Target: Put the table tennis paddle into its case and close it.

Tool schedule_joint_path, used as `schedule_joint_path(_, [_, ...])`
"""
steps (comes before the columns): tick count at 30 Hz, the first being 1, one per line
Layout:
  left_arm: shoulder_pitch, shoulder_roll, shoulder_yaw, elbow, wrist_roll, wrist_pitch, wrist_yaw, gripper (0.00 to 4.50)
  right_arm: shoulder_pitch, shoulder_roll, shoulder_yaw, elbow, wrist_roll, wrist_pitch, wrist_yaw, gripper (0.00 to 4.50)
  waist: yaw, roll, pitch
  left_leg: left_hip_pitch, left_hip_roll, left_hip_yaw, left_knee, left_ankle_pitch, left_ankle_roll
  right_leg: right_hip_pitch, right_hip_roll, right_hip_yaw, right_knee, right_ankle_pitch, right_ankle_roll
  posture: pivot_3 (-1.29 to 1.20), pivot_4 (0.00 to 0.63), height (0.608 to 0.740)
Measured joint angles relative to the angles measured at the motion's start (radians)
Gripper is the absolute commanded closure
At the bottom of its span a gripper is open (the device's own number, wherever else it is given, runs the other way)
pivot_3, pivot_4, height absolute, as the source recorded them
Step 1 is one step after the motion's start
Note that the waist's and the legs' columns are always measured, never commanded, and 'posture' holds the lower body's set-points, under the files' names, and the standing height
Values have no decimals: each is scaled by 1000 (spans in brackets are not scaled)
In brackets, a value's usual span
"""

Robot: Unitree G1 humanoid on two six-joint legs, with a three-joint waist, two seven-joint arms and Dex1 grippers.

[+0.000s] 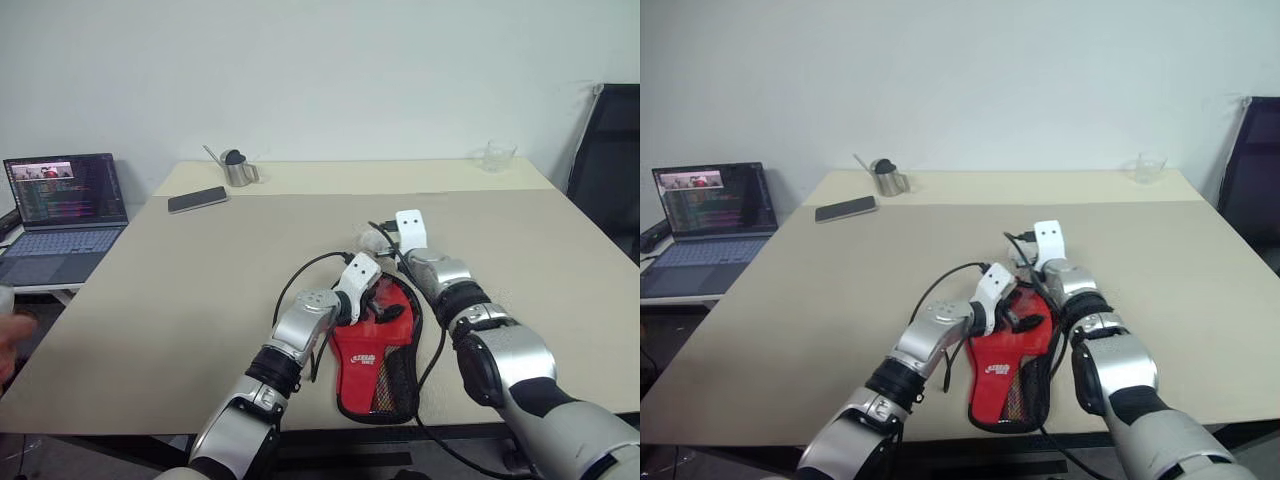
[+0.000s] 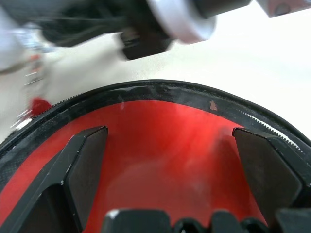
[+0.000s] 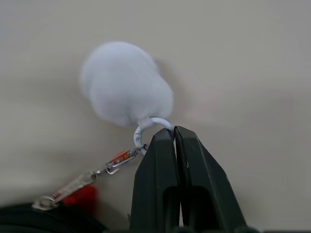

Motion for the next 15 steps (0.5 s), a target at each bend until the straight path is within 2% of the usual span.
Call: schedule_joint_path(15, [-9, -6, -12, 16, 21, -8, -26, 0, 343, -166, 90, -656, 5, 390, 106, 4437, 6, 3, -3, 0, 0, -1, 0, -1, 2, 1, 0, -2, -1, 0, 0, 0, 150, 740])
